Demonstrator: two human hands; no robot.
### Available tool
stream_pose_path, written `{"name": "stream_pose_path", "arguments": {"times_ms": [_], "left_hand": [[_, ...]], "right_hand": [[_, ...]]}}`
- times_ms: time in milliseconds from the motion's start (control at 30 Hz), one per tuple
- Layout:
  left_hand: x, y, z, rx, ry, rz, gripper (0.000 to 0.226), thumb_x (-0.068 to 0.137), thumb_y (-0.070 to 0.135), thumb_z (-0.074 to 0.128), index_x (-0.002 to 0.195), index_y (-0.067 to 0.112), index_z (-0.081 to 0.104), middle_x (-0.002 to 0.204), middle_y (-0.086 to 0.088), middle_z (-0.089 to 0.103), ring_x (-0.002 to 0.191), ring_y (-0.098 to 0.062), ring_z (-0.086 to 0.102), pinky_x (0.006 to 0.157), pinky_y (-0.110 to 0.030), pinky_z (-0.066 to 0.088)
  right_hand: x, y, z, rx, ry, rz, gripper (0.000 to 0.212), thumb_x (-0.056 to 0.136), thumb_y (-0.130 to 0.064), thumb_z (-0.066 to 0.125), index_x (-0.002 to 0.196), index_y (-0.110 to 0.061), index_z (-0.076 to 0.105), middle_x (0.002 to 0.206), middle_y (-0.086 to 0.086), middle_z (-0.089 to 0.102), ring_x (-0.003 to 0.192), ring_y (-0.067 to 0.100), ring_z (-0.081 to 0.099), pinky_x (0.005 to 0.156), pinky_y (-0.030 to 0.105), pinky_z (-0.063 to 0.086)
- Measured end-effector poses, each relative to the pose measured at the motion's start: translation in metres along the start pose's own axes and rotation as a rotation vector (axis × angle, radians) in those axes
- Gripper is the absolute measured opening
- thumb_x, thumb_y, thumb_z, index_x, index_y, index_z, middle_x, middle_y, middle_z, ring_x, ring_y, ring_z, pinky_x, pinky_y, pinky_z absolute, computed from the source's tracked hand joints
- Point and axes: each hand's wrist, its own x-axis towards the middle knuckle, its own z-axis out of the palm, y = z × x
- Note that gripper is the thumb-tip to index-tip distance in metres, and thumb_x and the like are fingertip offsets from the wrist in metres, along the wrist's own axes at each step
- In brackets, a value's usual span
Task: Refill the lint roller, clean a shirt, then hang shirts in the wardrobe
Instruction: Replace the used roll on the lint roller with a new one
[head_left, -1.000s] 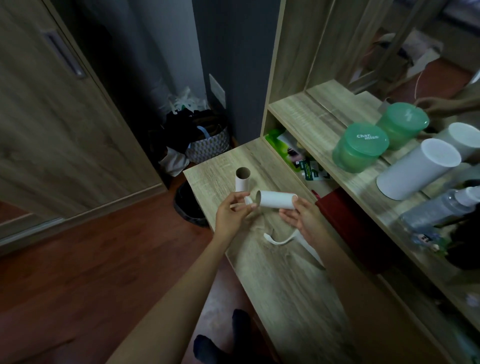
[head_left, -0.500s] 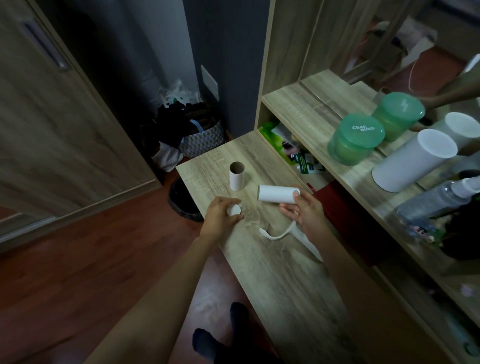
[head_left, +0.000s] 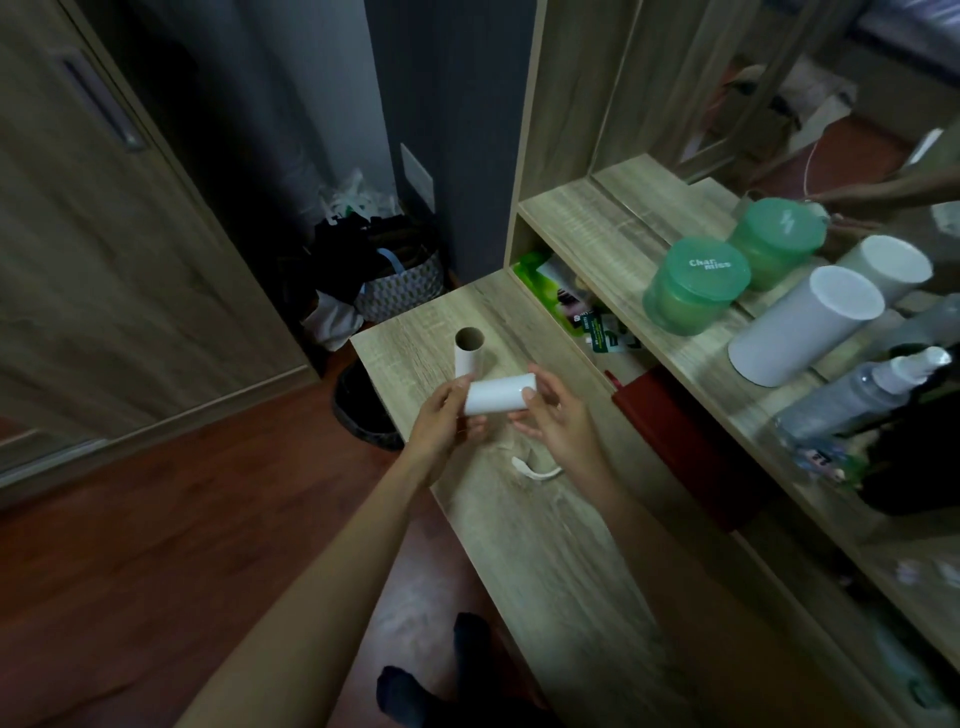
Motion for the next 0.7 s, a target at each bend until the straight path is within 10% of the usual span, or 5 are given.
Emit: {"name": "stream_pose_path", "arguments": {"times_ms": [700], "left_hand": [[0.011, 0.005, -0.019, 0.063, 0.012, -0.092, 0.034, 0.102, 0.026, 0.034, 0.113, 0.014, 0.064, 0.075, -0.007, 0.051, 0.042, -0.005, 0.041, 0.045, -0.02, 0.039]], "right_hand": [[-0.014, -0.006, 0.01, -0.083, -0.036, -0.018, 0.036, 0.071, -0.005, 0.081, 0.093, -0.006, 0.053, 0.103, 0.009, 0.064, 0.086, 0.021, 0.072, 0.072, 0.039, 0.06]]}}
